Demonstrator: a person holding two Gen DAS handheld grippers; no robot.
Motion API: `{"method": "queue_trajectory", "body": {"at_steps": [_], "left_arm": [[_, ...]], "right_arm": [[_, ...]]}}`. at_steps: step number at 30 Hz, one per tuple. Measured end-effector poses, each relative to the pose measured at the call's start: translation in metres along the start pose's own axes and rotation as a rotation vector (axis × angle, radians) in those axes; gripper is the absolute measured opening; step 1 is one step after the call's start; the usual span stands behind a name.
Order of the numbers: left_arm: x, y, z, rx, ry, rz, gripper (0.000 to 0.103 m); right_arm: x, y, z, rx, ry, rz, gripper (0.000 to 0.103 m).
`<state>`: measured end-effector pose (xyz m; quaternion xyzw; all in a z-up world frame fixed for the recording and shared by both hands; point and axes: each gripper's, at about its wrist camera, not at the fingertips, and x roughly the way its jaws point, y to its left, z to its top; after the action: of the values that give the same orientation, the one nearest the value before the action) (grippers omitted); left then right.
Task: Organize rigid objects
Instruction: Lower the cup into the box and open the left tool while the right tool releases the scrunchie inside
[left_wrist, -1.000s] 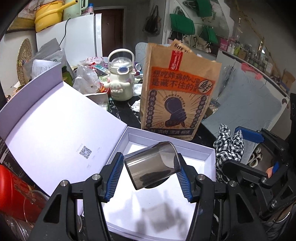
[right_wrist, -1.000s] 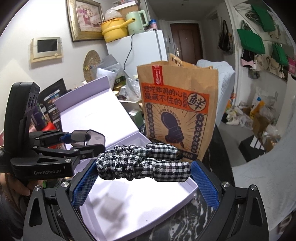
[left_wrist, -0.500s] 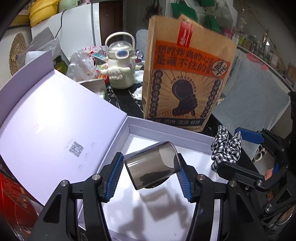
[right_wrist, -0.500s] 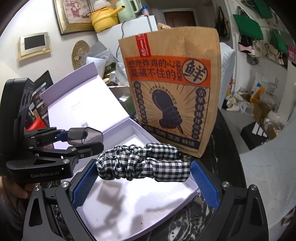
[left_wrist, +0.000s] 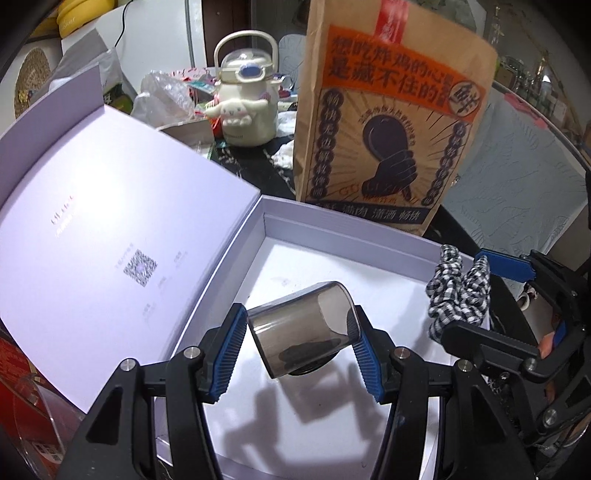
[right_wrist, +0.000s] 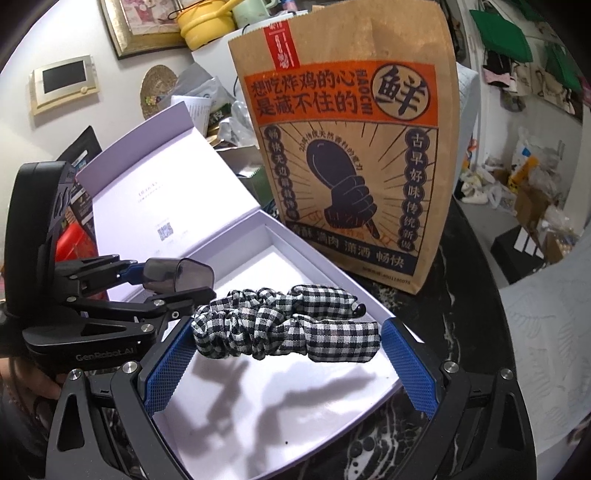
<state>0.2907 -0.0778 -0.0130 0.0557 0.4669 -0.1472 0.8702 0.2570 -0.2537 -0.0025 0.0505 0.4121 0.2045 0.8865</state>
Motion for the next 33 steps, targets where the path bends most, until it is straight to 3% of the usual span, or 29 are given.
{"method": "queue_trajectory", "body": {"at_steps": [15, 23, 27, 33], "left_arm": [[0.027, 0.006, -0.013, -0.004, 0.076, 0.043, 0.056], [0.031, 0.004, -0.011, 0.0, 0.074, 0.012, 0.056], [0.038, 0.005, -0.012, -0.012, 0.124, 0.001, 0.056], [0.033, 0.007, -0.014, -0.028, 0.102, 0.016, 0.058]], "right_arm": [[0.022, 0.001, -0.009, -0.015, 0.06, -0.023, 0.1], [0.023, 0.003, -0.01, -0.02, 0.065, -0.024, 0.1], [0.019, 0.002, -0.01, -0.017, 0.059, -0.033, 0.1], [0.012, 0.001, -0.01, -0.015, 0.057, -0.046, 0.1]]}}
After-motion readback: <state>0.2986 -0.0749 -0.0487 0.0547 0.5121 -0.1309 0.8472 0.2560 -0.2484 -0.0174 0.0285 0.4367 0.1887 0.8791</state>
